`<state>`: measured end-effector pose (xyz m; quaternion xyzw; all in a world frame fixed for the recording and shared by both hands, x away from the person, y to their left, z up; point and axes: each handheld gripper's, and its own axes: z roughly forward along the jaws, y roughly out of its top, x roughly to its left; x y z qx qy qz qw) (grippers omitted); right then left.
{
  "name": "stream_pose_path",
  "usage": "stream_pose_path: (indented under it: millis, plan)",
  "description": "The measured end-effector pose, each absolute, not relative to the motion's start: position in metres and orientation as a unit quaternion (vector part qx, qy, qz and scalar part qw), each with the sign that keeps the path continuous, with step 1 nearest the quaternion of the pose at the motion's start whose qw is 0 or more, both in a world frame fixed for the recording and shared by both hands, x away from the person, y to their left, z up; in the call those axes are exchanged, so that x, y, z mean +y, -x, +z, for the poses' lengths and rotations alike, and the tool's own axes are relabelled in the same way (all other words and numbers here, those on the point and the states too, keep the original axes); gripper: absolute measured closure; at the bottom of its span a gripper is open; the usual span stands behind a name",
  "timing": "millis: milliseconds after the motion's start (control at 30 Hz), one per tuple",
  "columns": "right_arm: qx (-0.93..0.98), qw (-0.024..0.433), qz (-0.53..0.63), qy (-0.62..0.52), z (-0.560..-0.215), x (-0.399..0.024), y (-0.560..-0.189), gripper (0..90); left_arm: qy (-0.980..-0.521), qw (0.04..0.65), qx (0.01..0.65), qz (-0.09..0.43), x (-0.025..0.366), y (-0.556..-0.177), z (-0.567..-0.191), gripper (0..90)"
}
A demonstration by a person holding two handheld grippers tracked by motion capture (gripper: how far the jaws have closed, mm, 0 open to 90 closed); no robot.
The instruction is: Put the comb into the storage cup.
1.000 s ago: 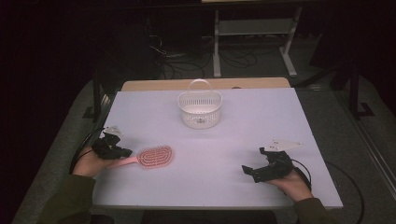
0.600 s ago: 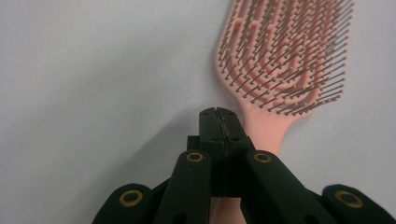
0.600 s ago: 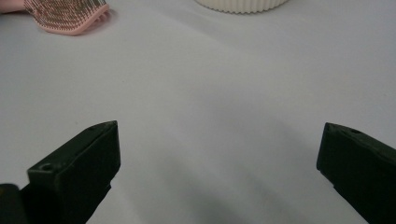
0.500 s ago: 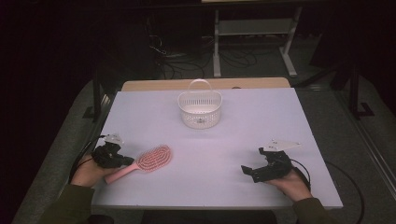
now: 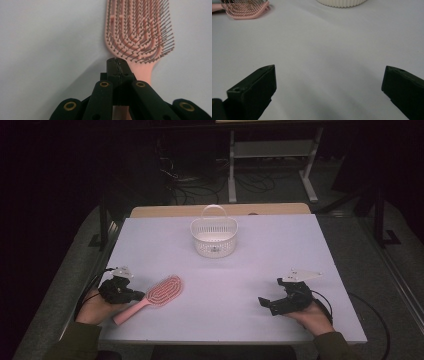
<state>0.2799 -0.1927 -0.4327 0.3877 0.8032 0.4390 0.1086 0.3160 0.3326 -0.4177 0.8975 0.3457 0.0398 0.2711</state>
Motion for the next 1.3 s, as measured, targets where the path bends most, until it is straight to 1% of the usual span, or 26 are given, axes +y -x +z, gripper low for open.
stream_pose_path:
  millis: [133,167,267,367,467,633,700,733,833,867,967,1000,1100,1167,1200,1233,1267,1300]
  plan:
    - [0.804,0.108,0.437,-0.388,-0.433,-0.193,-0.280,0.0,-0.885,0.302,0.350,0.054,0.338,-0.317,-0.406,90.0]
    - [0.804,0.108,0.437,-0.388,-0.433,-0.193,-0.280,0.0,-0.885,0.302,0.350,0.054,0.338,-0.317,-0.406,89.9]
    - [0.805,0.108,0.437,-0.387,-0.433,-0.192,-0.281,0.0,-0.876,0.335,0.342,0.064,0.335,-0.317,-0.393,85.9]
    - [0.805,0.108,0.437,-0.387,-0.433,-0.192,-0.281,0.0,-0.873,0.347,0.338,0.066,0.331,-0.317,-0.389,81.3]
    - [0.804,0.109,0.438,-0.388,-0.433,-0.193,-0.280,0.0,-0.865,0.377,0.325,0.067,0.319,-0.317,-0.382,75.9]
    - [0.804,0.108,0.438,-0.388,-0.433,-0.193,-0.280,0.0,-0.861,0.395,0.310,0.078,0.302,-0.317,-0.378,60.6]
    - [0.804,0.108,0.438,-0.388,-0.433,-0.193,-0.280,0.0,-0.861,0.399,0.307,0.075,0.299,-0.317,-0.376,59.2]
    - [0.804,0.108,0.438,-0.387,-0.433,-0.193,-0.280,0.0,-0.855,0.411,0.307,0.083,0.293,-0.317,-0.374,52.4]
    - [0.804,0.108,0.439,-0.387,-0.433,-0.193,-0.280,0.0,-0.850,0.423,0.301,0.087,0.287,-0.317,-0.372,49.5]
    - [0.804,0.108,0.439,-0.387,-0.433,-0.193,-0.280,0.0,-0.846,0.430,0.303,0.091,0.283,-0.317,-0.372,44.4]
    - [0.804,0.108,0.439,-0.387,-0.433,-0.193,-0.280,0.0,-0.841,0.439,0.302,0.097,0.280,-0.318,-0.372,37.8]
    - [0.804,0.108,0.439,-0.387,-0.433,-0.193,-0.280,0.0,-0.839,0.441,0.302,0.098,0.279,-0.318,-0.372,37.8]
    - [0.804,0.108,0.438,-0.386,-0.433,-0.193,-0.281,0.0,-0.832,0.453,0.303,0.103,0.276,-0.319,-0.372,28.6]
    - [0.805,0.108,0.438,-0.386,-0.433,-0.193,-0.281,0.0,-0.831,0.457,0.298,0.108,0.273,-0.319,-0.373,23.1]
    - [0.806,0.108,0.438,-0.384,-0.433,-0.193,-0.281,0.0,-0.832,0.456,0.297,0.111,0.272,-0.319,-0.374,17.0]
    - [0.806,0.108,0.438,-0.384,-0.433,-0.193,-0.281,0.0,-0.832,0.454,0.297,0.113,0.270,-0.319,-0.375,17.0]
    - [0.806,0.108,0.438,-0.384,-0.433,-0.192,-0.281,0.0,-0.836,0.448,0.295,0.116,0.268,-0.319,-0.376,11.9]
    - [0.806,0.108,0.438,-0.384,-0.433,-0.192,-0.281,0.0,-0.838,0.445,0.294,0.115,0.266,-0.320,-0.377,11.9]
